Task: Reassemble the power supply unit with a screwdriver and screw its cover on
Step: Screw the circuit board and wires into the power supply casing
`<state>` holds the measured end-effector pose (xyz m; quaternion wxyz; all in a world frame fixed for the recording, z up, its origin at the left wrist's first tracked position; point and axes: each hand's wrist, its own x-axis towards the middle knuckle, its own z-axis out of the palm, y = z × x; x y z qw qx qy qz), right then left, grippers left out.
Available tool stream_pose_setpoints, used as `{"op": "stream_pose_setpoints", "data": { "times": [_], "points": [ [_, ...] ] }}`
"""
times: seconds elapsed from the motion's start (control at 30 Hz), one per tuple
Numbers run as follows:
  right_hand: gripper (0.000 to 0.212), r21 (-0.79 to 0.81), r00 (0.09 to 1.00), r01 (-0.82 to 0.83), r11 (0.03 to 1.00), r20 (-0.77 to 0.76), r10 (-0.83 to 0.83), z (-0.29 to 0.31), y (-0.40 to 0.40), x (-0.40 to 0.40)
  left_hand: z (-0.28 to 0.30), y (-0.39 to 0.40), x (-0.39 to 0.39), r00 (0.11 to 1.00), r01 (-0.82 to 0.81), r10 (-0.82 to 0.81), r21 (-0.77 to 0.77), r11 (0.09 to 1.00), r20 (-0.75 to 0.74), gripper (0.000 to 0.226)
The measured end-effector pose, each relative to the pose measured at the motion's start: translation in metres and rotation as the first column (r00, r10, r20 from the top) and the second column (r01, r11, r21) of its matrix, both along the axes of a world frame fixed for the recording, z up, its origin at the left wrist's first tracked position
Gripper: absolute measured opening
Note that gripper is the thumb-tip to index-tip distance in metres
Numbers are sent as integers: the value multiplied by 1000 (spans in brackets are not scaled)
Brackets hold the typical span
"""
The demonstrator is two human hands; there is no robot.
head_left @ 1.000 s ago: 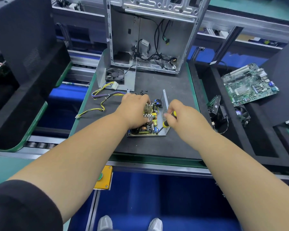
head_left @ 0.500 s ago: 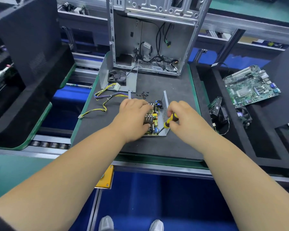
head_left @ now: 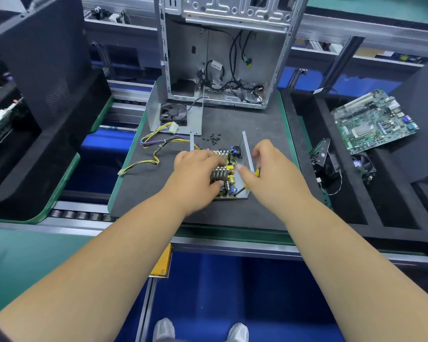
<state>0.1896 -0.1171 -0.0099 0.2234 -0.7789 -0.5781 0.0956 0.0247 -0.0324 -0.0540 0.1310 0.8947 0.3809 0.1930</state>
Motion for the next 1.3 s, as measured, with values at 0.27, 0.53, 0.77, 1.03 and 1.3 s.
{"op": "stream_pose_setpoints", "data": {
  "times": [0.27, 0.53, 0.77, 1.03, 1.3],
  "points": [
    [12, -22, 995, -54, 998, -80, 52, 2, 3, 0, 1, -3, -5, 999, -24, 24, -5, 1000, 27, 38],
    [23, -18, 992, -33, 999, -120, 30, 0, 0, 1, 6, 2, -4, 999, -37, 38, -27, 999, 19, 36],
    [11, 43, 986, 31, 999, -164, -23, 0, -2, 11, 7, 2, -4, 999, -28, 29, -58, 998, 25, 34],
    [15, 277, 927, 140, 951, -373, -28, 39, -11, 31, 18, -2, -1, 961, -17, 101, -309, 951, 258, 15],
    [8, 349, 752, 276, 896, -659, 25, 54, -8, 31, 39, -5, 20, 761, 92, 471, -793, 602, 445, 24]
  ]
}}
